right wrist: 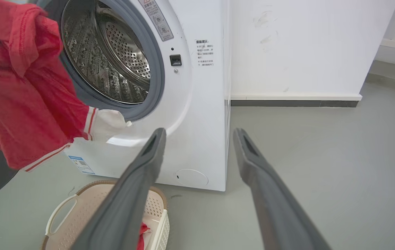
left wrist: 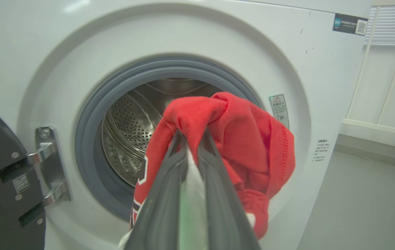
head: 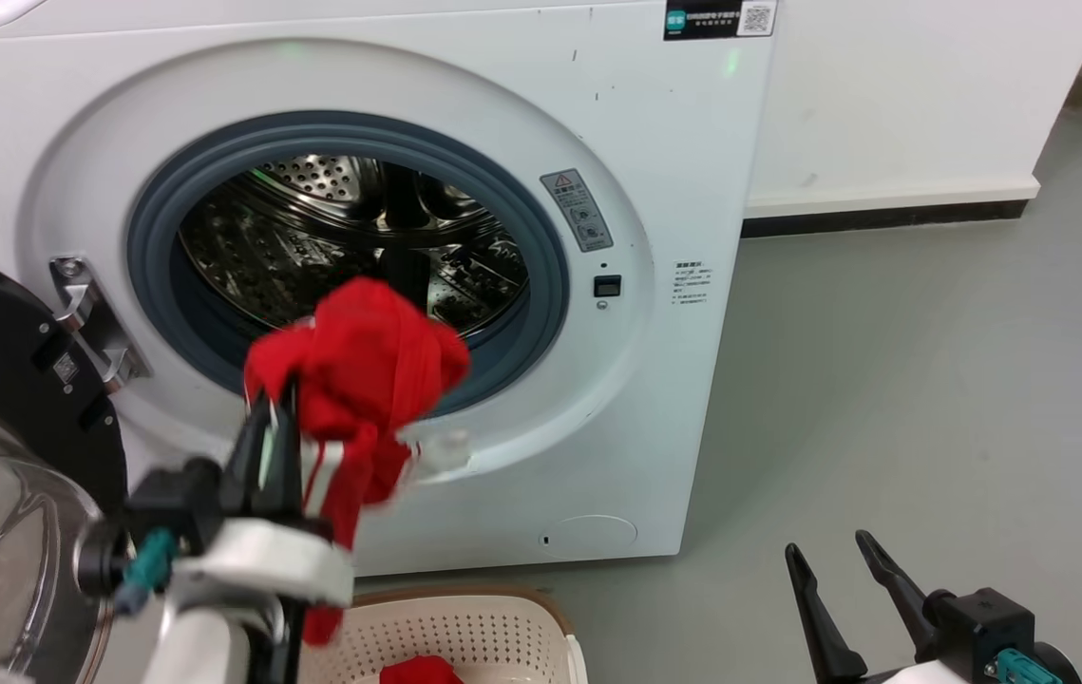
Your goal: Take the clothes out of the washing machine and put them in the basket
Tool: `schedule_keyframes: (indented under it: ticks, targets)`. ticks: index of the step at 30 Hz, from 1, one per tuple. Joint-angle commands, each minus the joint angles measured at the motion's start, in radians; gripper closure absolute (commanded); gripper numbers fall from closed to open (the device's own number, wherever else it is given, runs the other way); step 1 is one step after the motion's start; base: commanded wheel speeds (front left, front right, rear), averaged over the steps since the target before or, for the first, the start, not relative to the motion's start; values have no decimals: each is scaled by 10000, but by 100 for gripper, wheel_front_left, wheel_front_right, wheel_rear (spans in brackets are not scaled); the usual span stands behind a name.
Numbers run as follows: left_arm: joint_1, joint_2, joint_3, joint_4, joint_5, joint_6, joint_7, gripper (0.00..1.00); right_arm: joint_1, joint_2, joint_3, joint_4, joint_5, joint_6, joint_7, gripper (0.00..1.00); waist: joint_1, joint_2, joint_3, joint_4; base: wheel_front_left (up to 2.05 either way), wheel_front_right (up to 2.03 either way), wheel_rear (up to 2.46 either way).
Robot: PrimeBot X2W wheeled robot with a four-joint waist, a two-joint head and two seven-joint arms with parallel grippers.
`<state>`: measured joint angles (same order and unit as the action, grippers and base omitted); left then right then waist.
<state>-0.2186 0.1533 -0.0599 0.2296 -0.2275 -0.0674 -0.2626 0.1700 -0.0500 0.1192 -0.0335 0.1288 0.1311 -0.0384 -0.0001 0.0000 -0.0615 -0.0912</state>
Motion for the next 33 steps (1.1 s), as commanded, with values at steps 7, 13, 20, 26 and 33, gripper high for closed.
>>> schedule_keyframes:
  ticks: [7,13,20,26,33]
  targets:
    - [2518,-516,-419,-994,-320,367,533,100,192,-5,65,-175,-42,-7,16,0,1,0,214,248,0,0,0]
    - [3119,-723,-635,-441,-498,559,443,100,-120,-5,122,-282,-59,-5,11,0,1,0,972,282,0,0,0]
    - [2082,-835,-524,1230,-700,650,124,100,-916,-5,325,-375,-53,-7,-180,0,1,0,2789,-87,0,0,0]
    - [702,-763,-332,3621,-837,503,25,100,-1683,-2,515,-150,80,-7,-507,0,1,0,4255,-522,0,0,0]
    - [-874,-636,-54,5816,-932,436,-29,100,-2346,-1,674,109,195,-5,-859,0,1,0,5517,-898,0,0,0]
